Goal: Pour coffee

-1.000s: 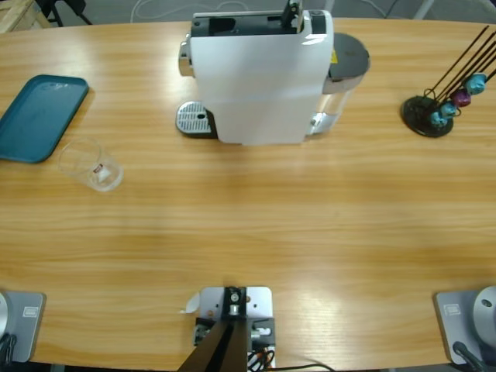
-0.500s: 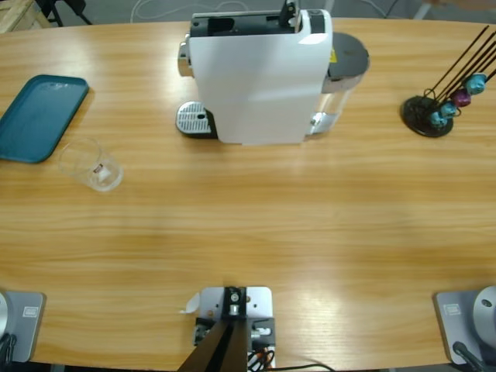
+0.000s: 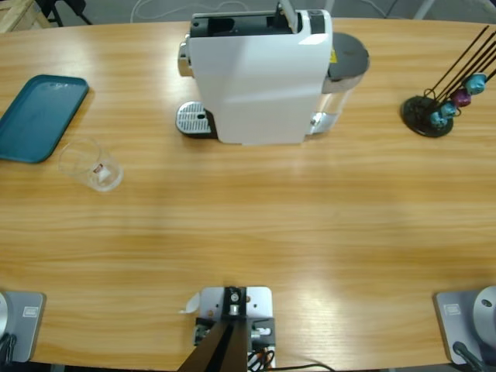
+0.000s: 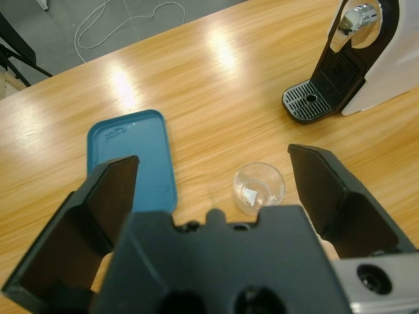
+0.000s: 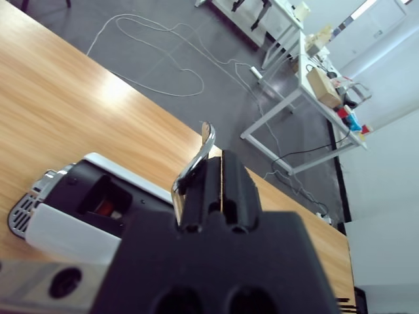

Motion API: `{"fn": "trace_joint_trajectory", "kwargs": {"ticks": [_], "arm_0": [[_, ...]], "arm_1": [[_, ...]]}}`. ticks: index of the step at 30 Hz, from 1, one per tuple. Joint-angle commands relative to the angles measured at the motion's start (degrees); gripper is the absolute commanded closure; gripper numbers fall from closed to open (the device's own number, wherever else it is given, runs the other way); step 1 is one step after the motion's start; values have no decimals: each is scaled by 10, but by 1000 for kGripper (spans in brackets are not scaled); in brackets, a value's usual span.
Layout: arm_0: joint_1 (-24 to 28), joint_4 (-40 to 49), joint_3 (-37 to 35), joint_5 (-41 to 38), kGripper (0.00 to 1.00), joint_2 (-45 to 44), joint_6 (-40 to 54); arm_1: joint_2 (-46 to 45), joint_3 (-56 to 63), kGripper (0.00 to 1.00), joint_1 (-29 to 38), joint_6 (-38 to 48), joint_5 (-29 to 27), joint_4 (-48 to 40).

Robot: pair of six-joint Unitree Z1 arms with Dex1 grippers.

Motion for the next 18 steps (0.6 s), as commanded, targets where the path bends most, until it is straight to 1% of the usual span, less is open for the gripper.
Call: {"fn": "trace_joint_trajectory", "kwargs": {"ticks": [1,9,14,18], "arm_0": [[-8,-6,20,-8,13,5,5],[-8,-6,21,-8,13,7,5],[-8,-6,21,-8,13,7,5],[-9,-6,21,-8,13,7,4]], "arm_1": [[75,10,1000,18,12,71,-2],[98,9,1000,18,14,110,-2],[107,6,1000,18,14,114,1],[118,0,1000,13,12,107,11]]}}
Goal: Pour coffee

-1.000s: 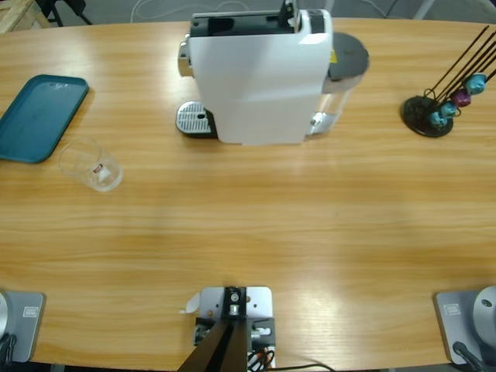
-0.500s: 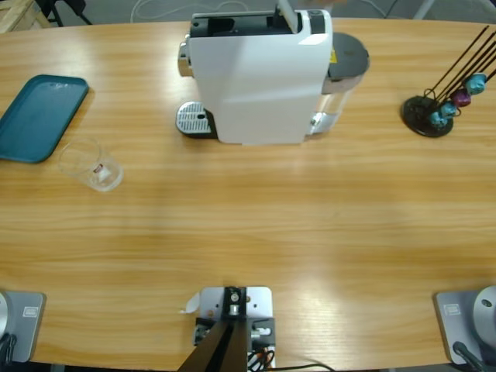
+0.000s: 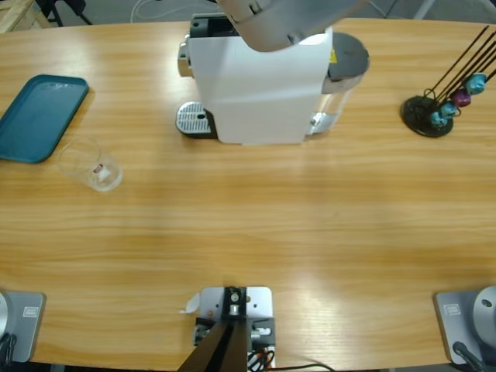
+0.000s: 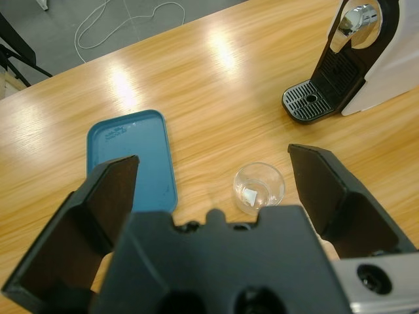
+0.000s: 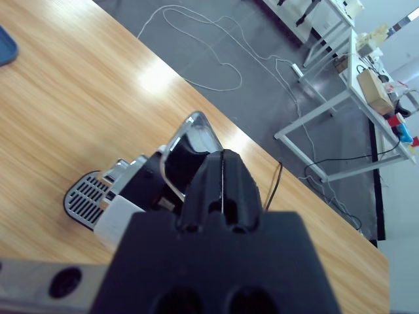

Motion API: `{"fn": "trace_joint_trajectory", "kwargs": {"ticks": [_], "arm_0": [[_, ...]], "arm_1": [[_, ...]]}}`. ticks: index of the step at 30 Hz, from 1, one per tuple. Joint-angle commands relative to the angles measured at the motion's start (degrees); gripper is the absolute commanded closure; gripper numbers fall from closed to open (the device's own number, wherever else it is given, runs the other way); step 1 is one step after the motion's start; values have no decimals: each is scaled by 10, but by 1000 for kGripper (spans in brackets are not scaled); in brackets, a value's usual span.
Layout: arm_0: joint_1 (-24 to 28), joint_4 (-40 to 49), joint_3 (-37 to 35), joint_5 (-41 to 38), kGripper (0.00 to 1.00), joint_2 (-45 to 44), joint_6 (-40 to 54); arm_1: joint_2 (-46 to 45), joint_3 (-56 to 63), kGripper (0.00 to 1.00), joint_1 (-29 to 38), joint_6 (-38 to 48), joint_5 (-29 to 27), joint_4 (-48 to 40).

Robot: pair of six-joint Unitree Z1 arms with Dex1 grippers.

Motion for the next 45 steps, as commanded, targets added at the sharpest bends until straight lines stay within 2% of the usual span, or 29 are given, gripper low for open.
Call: {"fn": "trace_joint_trajectory", "kwargs": {"ticks": [1,28,45], "arm_0": [[-9,-5,21,-8,13,6,5],[-11,-5,21,-8,13,6,5],[-16,-5,21,-8,13,7,5]], "arm_1": [[81,11,1000,11,4,11,14],[119,36,1000,10,34,53,22],[136,40,1000,-3,42,60,18]]}}
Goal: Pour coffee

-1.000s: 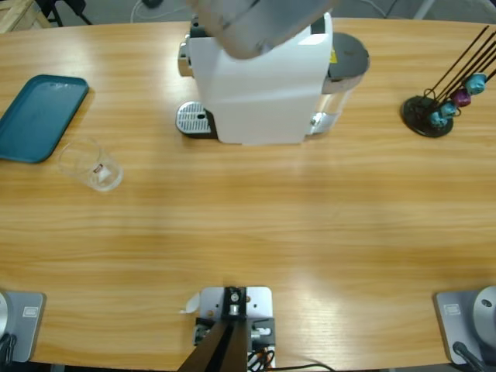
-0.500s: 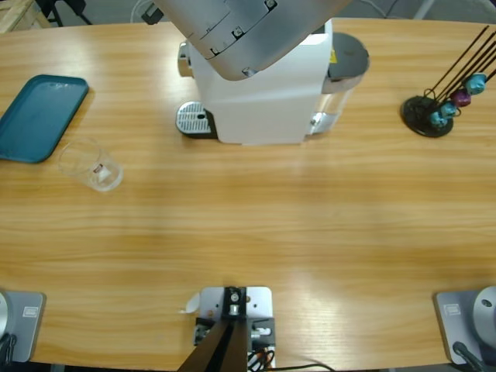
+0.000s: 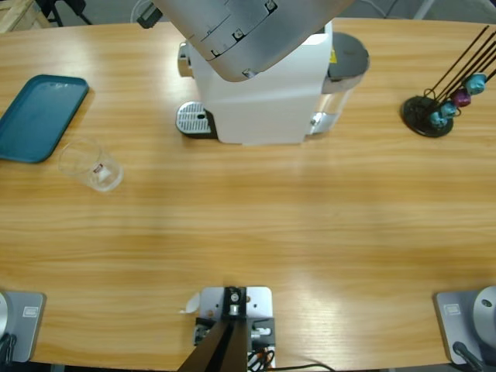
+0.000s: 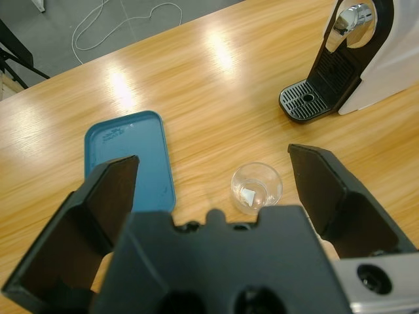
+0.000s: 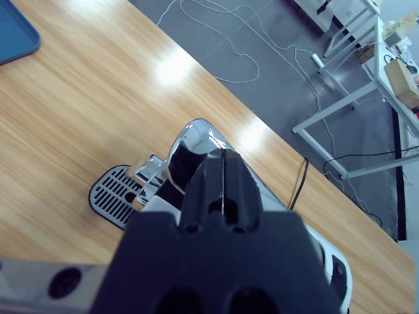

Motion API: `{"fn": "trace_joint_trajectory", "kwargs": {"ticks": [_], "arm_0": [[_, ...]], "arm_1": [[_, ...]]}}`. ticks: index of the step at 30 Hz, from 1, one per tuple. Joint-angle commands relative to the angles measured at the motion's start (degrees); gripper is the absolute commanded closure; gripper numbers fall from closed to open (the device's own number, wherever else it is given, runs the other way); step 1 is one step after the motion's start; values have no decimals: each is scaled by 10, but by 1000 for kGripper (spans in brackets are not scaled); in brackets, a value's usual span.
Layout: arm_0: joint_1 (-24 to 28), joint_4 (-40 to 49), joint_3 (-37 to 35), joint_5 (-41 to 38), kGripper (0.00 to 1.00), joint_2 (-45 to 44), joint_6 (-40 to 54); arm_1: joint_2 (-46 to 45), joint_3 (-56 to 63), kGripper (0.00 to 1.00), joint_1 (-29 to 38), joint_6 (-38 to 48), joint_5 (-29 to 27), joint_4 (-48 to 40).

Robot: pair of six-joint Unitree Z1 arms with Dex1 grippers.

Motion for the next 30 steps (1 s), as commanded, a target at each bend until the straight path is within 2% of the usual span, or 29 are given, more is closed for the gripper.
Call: {"fn": "trace_joint_trajectory", "kwargs": {"ticks": [1,30], "arm_0": [[-10,-5,21,-8,13,8,5],[-13,-5,21,-8,13,12,4]], "arm_1": [[105,48,1000,-3,7,28,9],[129,79,1000,-6,29,51,-12]]}}
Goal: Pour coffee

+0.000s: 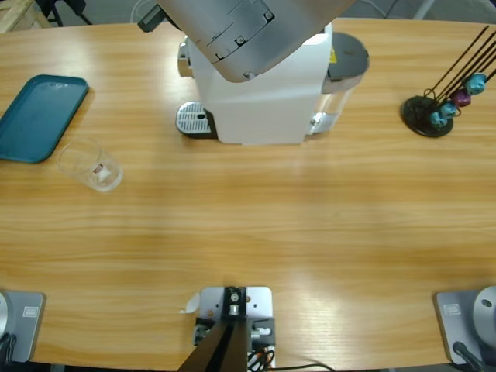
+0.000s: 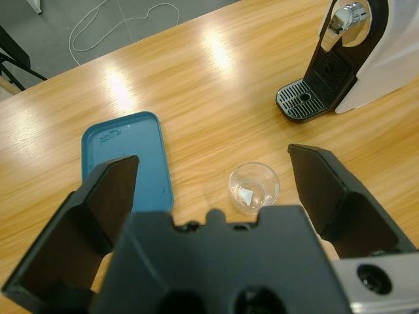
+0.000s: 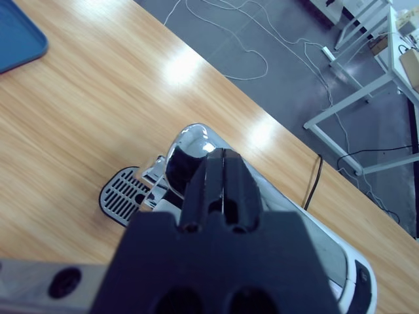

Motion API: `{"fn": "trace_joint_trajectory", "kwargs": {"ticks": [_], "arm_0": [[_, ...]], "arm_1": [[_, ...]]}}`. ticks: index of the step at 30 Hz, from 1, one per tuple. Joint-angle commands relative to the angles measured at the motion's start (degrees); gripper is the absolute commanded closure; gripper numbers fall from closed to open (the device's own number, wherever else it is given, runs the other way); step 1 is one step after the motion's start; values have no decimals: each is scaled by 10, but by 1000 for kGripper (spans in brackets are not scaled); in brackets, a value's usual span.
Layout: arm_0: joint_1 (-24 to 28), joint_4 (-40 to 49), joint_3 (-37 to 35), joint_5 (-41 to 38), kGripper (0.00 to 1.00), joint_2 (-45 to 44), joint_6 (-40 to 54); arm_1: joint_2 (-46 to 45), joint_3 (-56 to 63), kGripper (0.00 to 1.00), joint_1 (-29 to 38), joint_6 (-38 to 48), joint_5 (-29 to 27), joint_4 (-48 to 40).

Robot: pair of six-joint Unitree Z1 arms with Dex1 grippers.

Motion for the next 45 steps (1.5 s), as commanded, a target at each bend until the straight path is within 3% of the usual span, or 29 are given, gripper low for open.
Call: {"fn": "trace_joint_trajectory", "kwargs": {"ticks": [1,13,18,21,22,23,24,28,32,39,45], "arm_0": [[-6,-5,21,-8,13,11,4],[-8,-5,21,-8,18,12,4],[-8,-5,20,-8,18,13,4],[-8,-5,20,-7,14,14,4],[-8,-5,20,-7,11,14,4],[-8,-5,20,-8,9,14,4],[-8,-5,19,-7,5,16,4],[-8,-7,11,-8,4,28,4],[-8,-1,2,-9,4,27,4],[-7,25,-14,-18,4,22,4],[12,45,-26,-119,2,19,-5]], "arm_1": [[123,69,1000,1,7,28,1],[115,75,1000,-1,13,15,-5],[34,89,1000,-4,5,-1,-36],[-34,81,970,-20,-8,36,-30],[-61,74,600,-34,-8,77,-11],[-96,67,142,-55,-4,129,13],[-117,56,17,-68,-2,154,42],[-200,35,0,-108,2,225,134],[-286,74,3,-126,12,240,164],[-412,246,0,-147,57,255,164],[-522,407,4,-204,100,304,163]]}}
